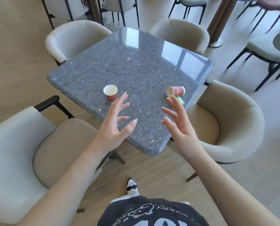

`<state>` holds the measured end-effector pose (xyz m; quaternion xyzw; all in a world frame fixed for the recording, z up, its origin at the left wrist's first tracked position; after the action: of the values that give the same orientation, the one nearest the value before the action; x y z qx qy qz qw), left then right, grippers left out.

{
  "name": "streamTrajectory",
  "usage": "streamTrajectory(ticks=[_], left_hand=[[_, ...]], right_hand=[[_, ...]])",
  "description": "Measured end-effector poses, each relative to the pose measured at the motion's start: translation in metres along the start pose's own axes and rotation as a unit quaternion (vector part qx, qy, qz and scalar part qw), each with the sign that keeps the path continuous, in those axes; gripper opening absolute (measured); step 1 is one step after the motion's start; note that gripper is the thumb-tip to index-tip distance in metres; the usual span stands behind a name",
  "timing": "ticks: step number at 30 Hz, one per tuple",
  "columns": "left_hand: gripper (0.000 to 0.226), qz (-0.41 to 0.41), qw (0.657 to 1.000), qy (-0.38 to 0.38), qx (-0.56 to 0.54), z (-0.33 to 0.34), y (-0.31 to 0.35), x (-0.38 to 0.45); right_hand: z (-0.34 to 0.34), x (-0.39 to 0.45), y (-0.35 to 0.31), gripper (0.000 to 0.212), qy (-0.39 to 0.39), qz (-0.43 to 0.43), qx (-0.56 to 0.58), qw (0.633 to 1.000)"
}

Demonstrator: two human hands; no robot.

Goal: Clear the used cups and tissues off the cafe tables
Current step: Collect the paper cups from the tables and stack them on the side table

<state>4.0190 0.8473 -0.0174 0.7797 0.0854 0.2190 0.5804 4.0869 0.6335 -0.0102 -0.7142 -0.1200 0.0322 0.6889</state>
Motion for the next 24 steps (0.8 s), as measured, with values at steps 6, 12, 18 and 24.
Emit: streamTrajectory(ticks=[6, 12, 18, 24], left_hand=[[0.078, -0.004, 1.0, -0.016, -0.003, -0.006, -0.02, 0.054], [0.078, -0.036, 0.999, 0.002, -0.024, 0.001, -0.043, 0.088], [0.074, -0.046, 0.999, 0.018, 0.004, 0.011, -0.07, 0.122], [0.072, -0.075, 0.993, 0.057, 0.069, 0.005, -0.113, 0.166]], right_hand=[[0.027, 0.042, 0.006, 0.058, 0.017, 0.015, -0.011, 1.0], [0.033, 0.08, 0.02, 0.057, 0.019, 0.035, -0.01, 0.999], [0.034, 0.123, 0.035, 0.058, 0.01, 0.061, -0.004, 0.998], [0.023, 0.169, 0.06, 0.049, 0.018, 0.076, -0.051, 0.996]])
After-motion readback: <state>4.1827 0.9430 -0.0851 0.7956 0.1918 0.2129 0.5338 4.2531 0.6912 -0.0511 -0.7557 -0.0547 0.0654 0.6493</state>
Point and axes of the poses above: each hand's wrist, its own x-axis towards the middle knuckle, its own z-axis out of the palm, y = z × x, the point moved 1 cm from there along x, towards the middle knuckle, and after that the axes turned 14 degrees about y, right-handed, at the moved point
